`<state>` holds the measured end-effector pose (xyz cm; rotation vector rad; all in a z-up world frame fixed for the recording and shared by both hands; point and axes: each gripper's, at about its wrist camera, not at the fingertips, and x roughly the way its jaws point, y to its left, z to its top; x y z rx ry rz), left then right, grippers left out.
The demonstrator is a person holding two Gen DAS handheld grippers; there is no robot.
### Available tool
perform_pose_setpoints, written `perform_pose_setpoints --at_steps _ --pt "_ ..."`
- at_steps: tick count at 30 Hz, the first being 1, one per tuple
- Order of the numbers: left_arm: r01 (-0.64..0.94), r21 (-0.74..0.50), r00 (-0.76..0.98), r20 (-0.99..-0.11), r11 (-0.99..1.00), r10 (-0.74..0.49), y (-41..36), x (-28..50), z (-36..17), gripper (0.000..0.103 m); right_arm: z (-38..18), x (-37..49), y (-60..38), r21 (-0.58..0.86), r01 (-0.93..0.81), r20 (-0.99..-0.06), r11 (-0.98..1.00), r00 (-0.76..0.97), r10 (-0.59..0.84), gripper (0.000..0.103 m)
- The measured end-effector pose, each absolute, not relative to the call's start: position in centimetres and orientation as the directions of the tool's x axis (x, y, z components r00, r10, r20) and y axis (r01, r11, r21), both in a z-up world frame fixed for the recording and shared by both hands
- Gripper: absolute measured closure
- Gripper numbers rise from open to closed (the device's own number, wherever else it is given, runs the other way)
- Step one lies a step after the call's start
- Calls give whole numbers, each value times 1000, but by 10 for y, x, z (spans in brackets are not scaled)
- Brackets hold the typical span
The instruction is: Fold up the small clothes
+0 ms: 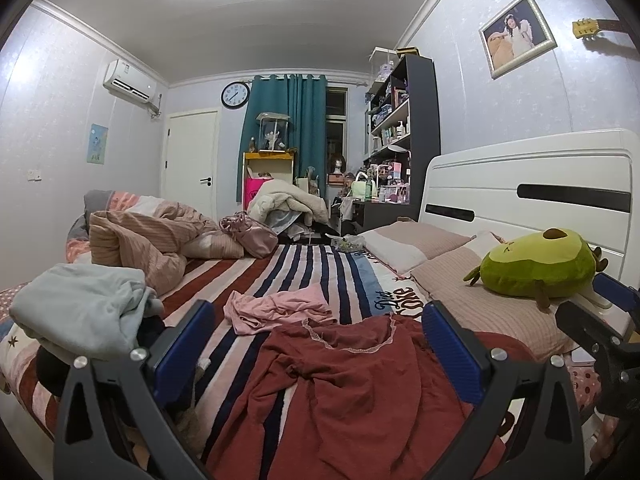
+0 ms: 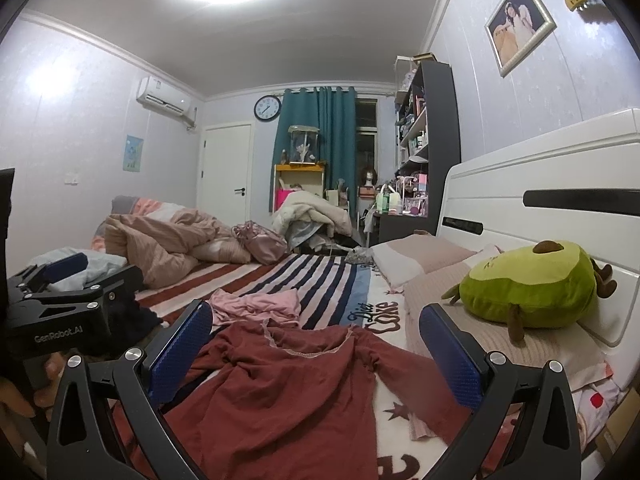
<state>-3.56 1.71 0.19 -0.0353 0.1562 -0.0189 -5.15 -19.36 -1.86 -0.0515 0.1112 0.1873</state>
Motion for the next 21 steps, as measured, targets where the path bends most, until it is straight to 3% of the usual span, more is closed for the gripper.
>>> perform_pose_setpoints --at_steps 8,18,20,21 --pt "-2 -52 980 -200 999 -9 26 -23 -5 1 -23 -49 -191 -39 -192 -119 981 975 186 0" --pt "-42 -77 923 -384 996 9 67 24 -65 1 -68 -4 -169 -54 -288 -209 956 939 271 0" --pt "-33 -103 904 -427 994 -14 81 33 -88 1 -86 10 -168 -53 -270 -256 961 934 248 4" --pt "-24 -112 889 -458 993 -30 88 38 -101 1 -94 16 -166 -58 -253 -276 966 934 228 19"
